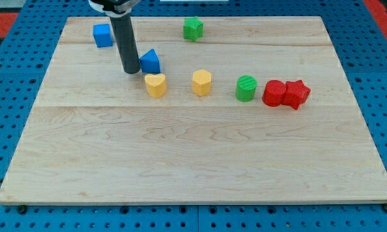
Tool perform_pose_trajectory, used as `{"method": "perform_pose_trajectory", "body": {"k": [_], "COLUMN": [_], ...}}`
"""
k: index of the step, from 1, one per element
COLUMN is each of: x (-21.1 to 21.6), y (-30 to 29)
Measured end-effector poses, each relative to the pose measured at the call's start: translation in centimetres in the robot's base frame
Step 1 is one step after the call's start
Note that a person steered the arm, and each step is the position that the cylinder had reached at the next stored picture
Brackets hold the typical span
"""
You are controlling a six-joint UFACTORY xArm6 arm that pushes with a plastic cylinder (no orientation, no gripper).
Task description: Push the blue triangle to the top right corner of the board
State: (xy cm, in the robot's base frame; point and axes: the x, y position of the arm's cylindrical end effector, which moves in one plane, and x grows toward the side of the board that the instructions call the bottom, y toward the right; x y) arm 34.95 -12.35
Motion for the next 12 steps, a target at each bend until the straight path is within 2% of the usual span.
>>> {"method": "perform_pose_trajectory", "body": {"k": [2,3,4,5,6,7,8,11,12], "x": [-0.1,-0.5,-0.6,-0.8,-2.2,-2.2,-3.4,-3.7,-4.3], "y": [7.5,4.1,6.4,11.1,10.6,5.8,5.5,14.3,12.8]}}
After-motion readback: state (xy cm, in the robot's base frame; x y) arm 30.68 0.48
